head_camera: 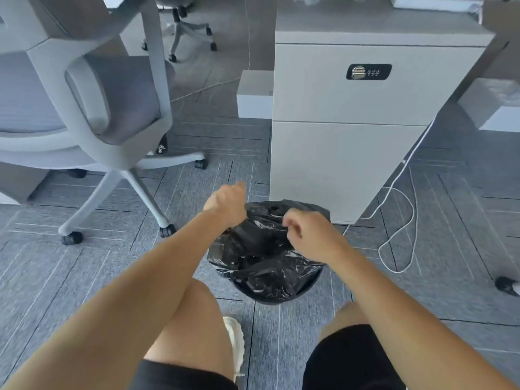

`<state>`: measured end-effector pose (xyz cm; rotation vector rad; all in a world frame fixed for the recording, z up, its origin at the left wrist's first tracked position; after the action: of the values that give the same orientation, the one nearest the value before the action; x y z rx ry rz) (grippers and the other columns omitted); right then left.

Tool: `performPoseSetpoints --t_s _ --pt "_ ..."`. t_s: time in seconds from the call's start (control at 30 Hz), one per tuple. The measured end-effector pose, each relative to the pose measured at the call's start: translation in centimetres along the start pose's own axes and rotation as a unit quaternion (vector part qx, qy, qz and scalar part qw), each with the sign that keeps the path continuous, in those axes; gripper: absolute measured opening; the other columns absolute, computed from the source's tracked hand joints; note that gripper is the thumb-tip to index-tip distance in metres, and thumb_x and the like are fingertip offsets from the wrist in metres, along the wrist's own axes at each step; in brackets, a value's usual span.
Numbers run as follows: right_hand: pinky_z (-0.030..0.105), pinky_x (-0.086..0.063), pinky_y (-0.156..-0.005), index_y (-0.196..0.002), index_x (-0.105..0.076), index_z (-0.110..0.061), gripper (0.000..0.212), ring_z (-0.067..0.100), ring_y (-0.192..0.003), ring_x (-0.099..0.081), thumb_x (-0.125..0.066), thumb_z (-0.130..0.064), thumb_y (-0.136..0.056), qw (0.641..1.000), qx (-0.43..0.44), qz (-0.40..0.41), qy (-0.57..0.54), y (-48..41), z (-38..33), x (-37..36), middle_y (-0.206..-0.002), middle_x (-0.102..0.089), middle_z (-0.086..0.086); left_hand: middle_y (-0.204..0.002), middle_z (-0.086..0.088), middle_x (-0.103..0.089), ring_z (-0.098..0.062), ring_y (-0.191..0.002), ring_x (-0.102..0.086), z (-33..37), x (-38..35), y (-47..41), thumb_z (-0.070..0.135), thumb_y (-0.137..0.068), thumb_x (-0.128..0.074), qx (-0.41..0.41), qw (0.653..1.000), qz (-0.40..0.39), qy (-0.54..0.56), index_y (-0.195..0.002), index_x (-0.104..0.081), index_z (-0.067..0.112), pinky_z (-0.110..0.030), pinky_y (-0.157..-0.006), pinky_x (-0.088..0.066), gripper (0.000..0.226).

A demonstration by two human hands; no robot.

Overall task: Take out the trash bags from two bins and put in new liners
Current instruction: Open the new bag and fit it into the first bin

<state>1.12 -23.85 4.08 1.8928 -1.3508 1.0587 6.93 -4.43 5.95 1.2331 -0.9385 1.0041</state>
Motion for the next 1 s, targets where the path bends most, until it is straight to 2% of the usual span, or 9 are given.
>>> performPoseSetpoints --t_s 0.13,0.23,0.33,0.43,0.53,0.6,0.67,0.8,1.0 --pt "0.043 -0.051 -0.084 -0.123 -0.059 -0.02 0.039 0.029 -0.111 -0.058 -0.05 -0.007 -0.088 0.987 0.033 -0.112 0.114 -2.9 0.5 -3.5 -0.119 -0.059 0.005 -0.098 -0.008 -0.063 -0.027 -0.086 -0.061 3.6 -3.7 0.4 0.035 -0.087 -0.068 -0.066 0.99 -0.121 -0.031 -0.115 -0.061 0.005 -0.036 -0.07 -0.051 0.042" --pt "0.055 -0.04 -0.1 -0.146 -0.03 -0.027 0.079 0.038 -0.133 -0.035 -0.073 -0.028 -0.081 0.966 -0.003 -0.144 0.214 -4.0 1.8 -5.0 -0.146 -0.032 0.01 -0.143 -0.016 -0.04 -0.041 -0.129 -0.041 3.4 -6.8 0.8 0.049 -0.072 -0.078 0.007 0.987 -0.145 -0.071 -0.145 -0.031 0.016 -0.057 -0.098 -0.041 0.093" --pt "0.063 -0.033 -0.103 -0.151 -0.002 -0.037 0.116 0.043 -0.141 -0.016 -0.083 -0.045 -0.068 0.948 -0.072 -0.203 0.232 -4.4 4.0 -5.1 -0.157 -0.004 0.008 -0.158 -0.019 -0.003 -0.049 -0.143 -0.011 0.5 -9.4 1.3 0.056 -0.058 -0.086 0.018 0.977 -0.189 -0.101 -0.154 0.006 0.029 -0.07 -0.105 -0.023 0.136" --pt "0.052 -0.039 -0.104 -0.154 0.005 -0.032 0.118 0.041 -0.14 -0.03 -0.08 -0.043 -0.072 0.934 -0.109 -0.266 0.212 -4.6 6.0 -4.6 -0.16 -0.01 0.01 -0.161 -0.018 0.008 -0.045 -0.146 -0.006 -2.6 -11.1 2.1 0.036 -0.079 -0.08 0.012 0.977 -0.195 -0.082 -0.149 0.026 0.034 -0.059 -0.11 -0.029 0.127" --pt "0.036 -0.047 -0.081 -0.152 -0.016 -0.023 0.097 0.026 -0.101 -0.059 -0.076 -0.04 -0.078 0.934 -0.125 -0.305 0.142 -5.0 7.4 -4.6 -0.123 -0.058 0.006 -0.162 -0.014 0.01 -0.04 -0.149 -0.005 -4.2 -11.9 2.5 0.039 -0.067 -0.087 0.016 0.974 -0.222 -0.032 -0.15 0.026 0.032 -0.056 -0.112 -0.03 0.141" --pt "0.031 -0.048 -0.078 -0.134 -0.043 -0.027 0.092 0.014 -0.088 -0.058 -0.087 -0.055 -0.059 0.949 -0.132 -0.284 0.042 -5.5 8.4 -4.7 -0.104 -0.062 -0.01 -0.161 -0.013 0.001 -0.04 -0.148 -0.012 -4.6 -12.0 2.6 0.052 -0.043 -0.092 0.008 0.973 -0.23 -0.002 -0.151 0.02 0.03 -0.057 -0.111 -0.033 0.158" --pt "0.034 -0.049 -0.094 -0.119 -0.057 -0.036 0.089 0.008 -0.099 -0.062 -0.085 -0.073 -0.043 0.96 -0.151 -0.227 -0.062 -6.1 9.5 -4.9 -0.108 -0.066 -0.019 -0.155 -0.015 -0.017 -0.04 -0.143 -0.023 -4.6 -12.2 2.1 0.052 -0.051 -0.092 -0.006 0.979 -0.196 0.047 -0.151 0.004 0.026 -0.058 -0.111 -0.032 0.142" --pt "0.041 -0.042 -0.105 -0.123 -0.062 -0.037 0.08 0.018 -0.118 -0.057 -0.05 -0.089 -0.064 0.95 -0.211 -0.173 -0.15 -7.0 9.2 -5.2 -0.125 -0.063 -0.01 -0.148 -0.012 -0.021 -0.034 -0.136 -0.033 -4.4 -12.3 0.4 0.064 -0.053 -0.085 0.021 0.972 -0.124 0.198 -0.152 -0.012 0.032 -0.053 -0.11 -0.036 0.127" --pt "0.038 -0.041 -0.091 -0.109 -0.067 -0.007 0.081 0.029 -0.112 -0.059 -0.019 -0.07 -0.094 0.963 -0.23 -0.129 -0.062 -10.3 7.6 -5.5 -0.12 -0.064 0.014 -0.135 -0.006 -0.048 -0.026 -0.122 -0.052 -5.3 -12.9 -1.7 0.093 -0.063 -0.042 0.069 0.943 -0.022 0.325 -0.144 -0.037 0.031 -0.047 -0.102 -0.047 0.102"
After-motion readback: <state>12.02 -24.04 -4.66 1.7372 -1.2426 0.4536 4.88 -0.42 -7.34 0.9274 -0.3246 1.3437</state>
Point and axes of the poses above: each hand's wrist, its own y-axis away from the middle knuckle, its own x-axis out of the back of the hand, z = x × y, the point moved 3 cm from there along -y, towards the middle knuckle
